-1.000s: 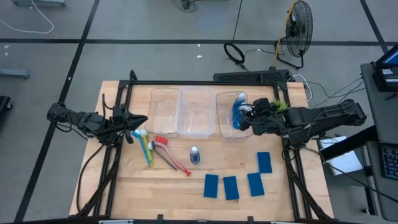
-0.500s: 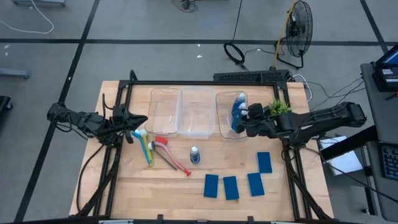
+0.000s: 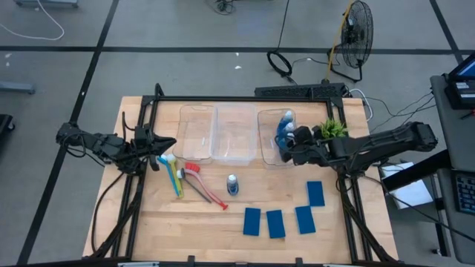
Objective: Pick & Place Kitchen Sink Supplies
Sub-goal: Put the blue dishwashing liquid bottle into the right transparent bin
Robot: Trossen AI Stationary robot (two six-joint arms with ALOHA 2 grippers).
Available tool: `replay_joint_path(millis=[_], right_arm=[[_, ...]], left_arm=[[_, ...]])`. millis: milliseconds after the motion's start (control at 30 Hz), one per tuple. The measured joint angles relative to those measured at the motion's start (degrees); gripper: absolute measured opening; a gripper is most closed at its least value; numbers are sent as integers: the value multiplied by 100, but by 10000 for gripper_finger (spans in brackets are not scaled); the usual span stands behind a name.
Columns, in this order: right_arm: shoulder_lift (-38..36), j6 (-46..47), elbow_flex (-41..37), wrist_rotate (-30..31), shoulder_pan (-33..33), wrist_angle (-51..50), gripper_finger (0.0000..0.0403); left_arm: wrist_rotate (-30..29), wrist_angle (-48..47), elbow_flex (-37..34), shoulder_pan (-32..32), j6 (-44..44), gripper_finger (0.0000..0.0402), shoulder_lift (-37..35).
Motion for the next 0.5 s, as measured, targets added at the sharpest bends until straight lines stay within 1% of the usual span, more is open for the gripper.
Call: replay_joint_path(millis=[267, 500], right_arm=[[0, -467, -373, -8, -43, 753, 125], [-4, -686, -475, -90, -214, 777, 125]], left_arm=[[0, 0, -1, -1, 0, 33, 0], [2, 1, 1, 0, 0, 33, -2]])
